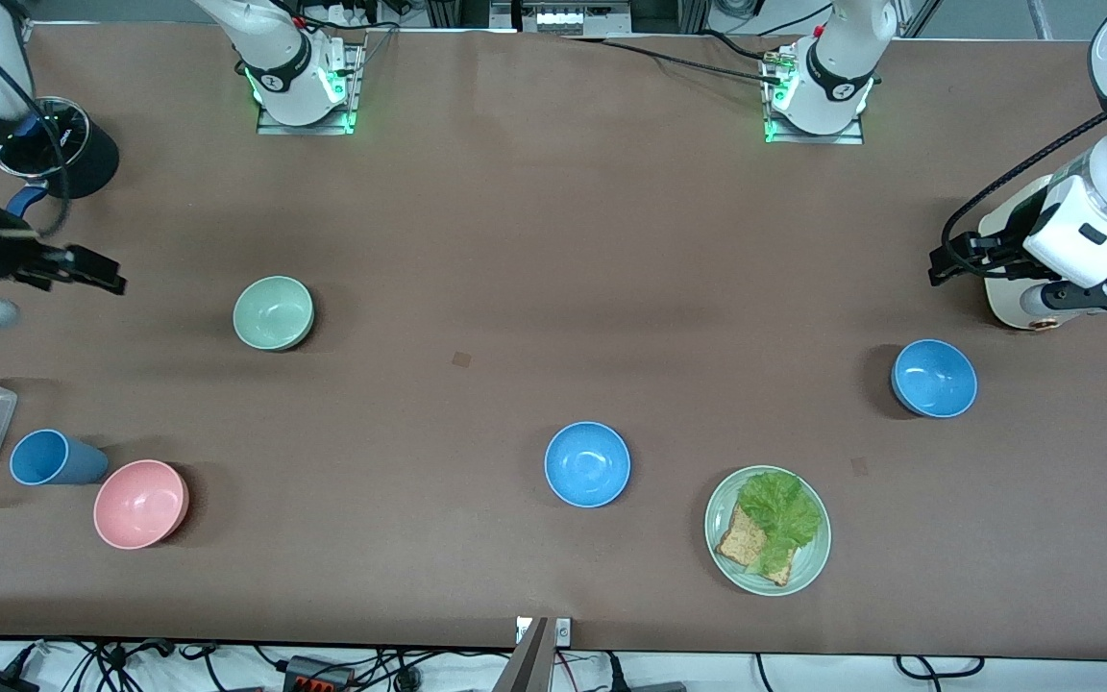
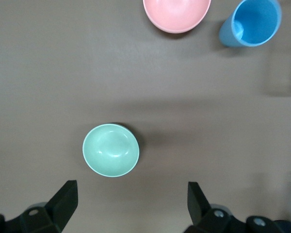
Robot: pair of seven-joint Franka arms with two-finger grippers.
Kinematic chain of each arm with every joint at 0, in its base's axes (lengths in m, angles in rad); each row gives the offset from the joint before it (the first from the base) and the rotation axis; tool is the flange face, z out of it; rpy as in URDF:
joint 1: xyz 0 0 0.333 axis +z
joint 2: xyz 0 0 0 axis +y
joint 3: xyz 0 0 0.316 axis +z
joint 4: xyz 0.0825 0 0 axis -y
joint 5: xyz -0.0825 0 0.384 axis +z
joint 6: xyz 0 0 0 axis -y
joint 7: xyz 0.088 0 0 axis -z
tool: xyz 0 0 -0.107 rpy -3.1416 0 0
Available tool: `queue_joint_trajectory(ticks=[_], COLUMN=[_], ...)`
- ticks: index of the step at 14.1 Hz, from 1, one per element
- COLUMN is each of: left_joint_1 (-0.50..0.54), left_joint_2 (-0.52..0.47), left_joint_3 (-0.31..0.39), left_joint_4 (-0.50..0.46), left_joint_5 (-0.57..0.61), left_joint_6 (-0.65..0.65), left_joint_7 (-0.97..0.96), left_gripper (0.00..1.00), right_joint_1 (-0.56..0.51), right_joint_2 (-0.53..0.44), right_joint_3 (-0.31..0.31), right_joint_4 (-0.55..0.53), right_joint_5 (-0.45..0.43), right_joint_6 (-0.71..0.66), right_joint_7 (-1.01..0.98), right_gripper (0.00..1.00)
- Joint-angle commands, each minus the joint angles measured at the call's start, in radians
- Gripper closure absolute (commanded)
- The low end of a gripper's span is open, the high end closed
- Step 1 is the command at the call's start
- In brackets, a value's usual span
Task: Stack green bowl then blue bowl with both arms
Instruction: 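Reach the right gripper toward the light green bowl, then lower the right gripper and grasp the green bowl's rim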
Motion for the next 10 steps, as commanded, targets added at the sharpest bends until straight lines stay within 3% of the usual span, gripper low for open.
queue_joint_trajectory(ticks=[1,5,10], left_joint_1=[0.009,0.009,0.035], left_joint_2=[0.004,0.004,0.013], left_joint_3=[-0.006,-0.006,-0.002], left_joint_4=[0.019,0.018,0.018], left_joint_5=[-0.034,-0.045,-0.074], left_joint_6=[-0.021,-0.021,-0.033], left_joint_7=[0.005,-0.001,0.010], left_gripper=[0.00,0.00,0.00], right_joint_1=[0.028,0.048,0.039], right_joint_2=[0.092,0.152,0.287], right_joint_3=[0.002,0.004,0.002], right_joint_4=[-0.018,-0.161,-0.192], right_joint_5=[-0.014,-0.014,-0.014], right_joint_6=[0.012,0.145,0.190], right_joint_7=[0.009,0.011,-0.003], right_gripper=[0.00,0.00,0.00])
